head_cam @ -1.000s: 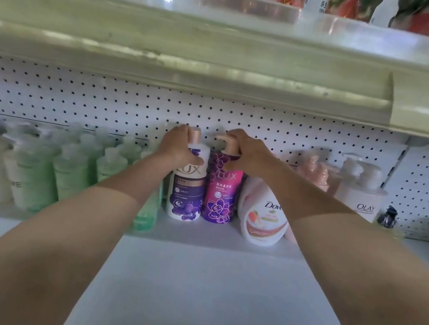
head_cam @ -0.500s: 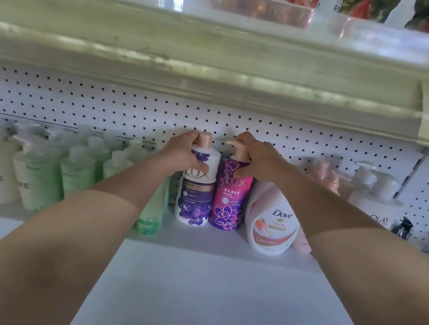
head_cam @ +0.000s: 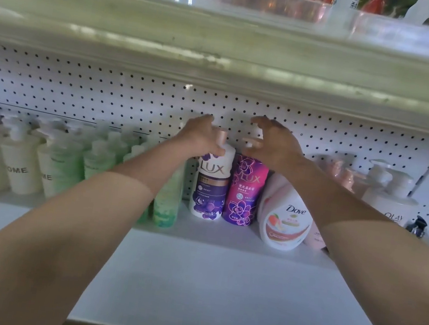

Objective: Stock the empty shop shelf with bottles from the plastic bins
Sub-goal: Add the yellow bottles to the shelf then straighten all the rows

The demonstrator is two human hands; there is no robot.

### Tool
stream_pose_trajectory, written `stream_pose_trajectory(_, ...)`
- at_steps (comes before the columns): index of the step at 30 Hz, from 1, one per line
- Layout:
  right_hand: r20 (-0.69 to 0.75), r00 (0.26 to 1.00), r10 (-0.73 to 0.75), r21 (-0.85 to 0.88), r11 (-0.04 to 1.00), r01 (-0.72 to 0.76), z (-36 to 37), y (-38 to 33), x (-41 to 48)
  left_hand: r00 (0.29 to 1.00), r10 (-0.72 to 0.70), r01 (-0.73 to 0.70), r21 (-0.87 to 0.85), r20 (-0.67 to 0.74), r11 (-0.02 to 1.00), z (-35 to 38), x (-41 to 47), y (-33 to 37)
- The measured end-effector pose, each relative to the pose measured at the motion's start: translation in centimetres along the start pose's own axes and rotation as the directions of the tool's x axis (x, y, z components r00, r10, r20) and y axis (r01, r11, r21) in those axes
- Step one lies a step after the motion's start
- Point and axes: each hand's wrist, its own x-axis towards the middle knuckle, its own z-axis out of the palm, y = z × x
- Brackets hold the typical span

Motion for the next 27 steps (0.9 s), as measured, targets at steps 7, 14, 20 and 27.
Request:
stream_pose_trajectory(7, 0.058, 0.993, -0.107, 0.415, 0.907, 0.073, 2.8, -9.0, -3.0, 0.984, 0.089, -0.087, 0.02, -0.154, 0.996, -6.6, -5.4, -5.3)
stream_pose_trajectory(14, 0.219, 0.973, -0.07, 0.369, 0.929, -0.016, 7.7, -13.3, -5.0, 0.982, 0.189, -0.186, 0.258, 0.011, 0.948, -7.6, -9.6, -12.4)
stream_pose_trajectory(20, 0.113, 0.99, 0.08, 0.284, 0.953, -0.109, 8.7, -15.0, -5.5, 0.95, 0.29, -0.302, 0.563, 0.114, 0.769, -7.0, -8.9, -13.8)
stream_pose_trajectory(27, 0.098, 0.992, 0.085, 0.205, 0.973, -0.103, 8.5, -15.7, -5.3, 0.92, 0.389, -0.333, 0.636, 0.055, 0.696, -6.0, -7.5, -14.7)
